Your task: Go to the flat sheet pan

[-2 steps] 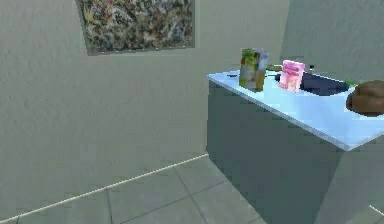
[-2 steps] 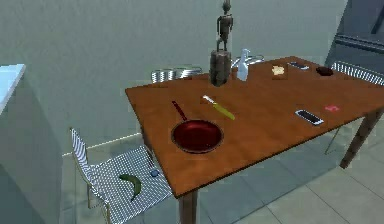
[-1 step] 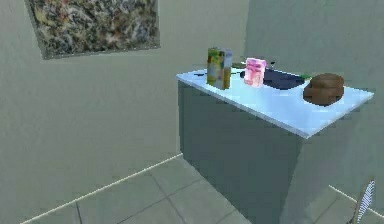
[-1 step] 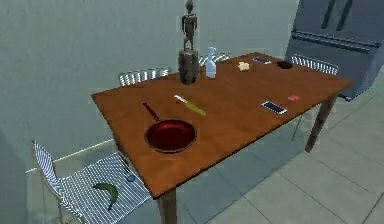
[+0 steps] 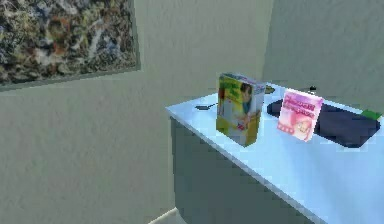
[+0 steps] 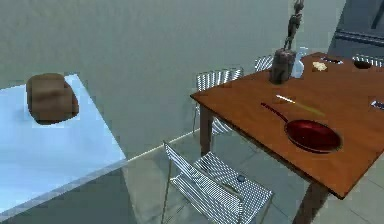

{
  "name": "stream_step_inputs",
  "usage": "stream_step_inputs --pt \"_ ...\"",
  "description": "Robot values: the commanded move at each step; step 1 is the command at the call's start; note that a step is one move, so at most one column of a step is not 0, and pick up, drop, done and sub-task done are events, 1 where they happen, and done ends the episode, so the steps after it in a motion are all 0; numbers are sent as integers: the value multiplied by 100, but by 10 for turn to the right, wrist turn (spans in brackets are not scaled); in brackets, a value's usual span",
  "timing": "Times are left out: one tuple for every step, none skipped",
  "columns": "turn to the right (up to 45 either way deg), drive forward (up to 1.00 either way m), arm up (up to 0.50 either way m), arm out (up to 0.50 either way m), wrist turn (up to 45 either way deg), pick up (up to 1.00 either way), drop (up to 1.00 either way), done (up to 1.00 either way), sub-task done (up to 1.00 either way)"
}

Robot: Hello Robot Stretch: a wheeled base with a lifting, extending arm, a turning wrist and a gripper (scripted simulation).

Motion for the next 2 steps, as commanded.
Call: stream_step_inputs --pt "330 0 0 0 0 0 0 0 0" --pt "0 0 0 0 0 0 0 100 0"
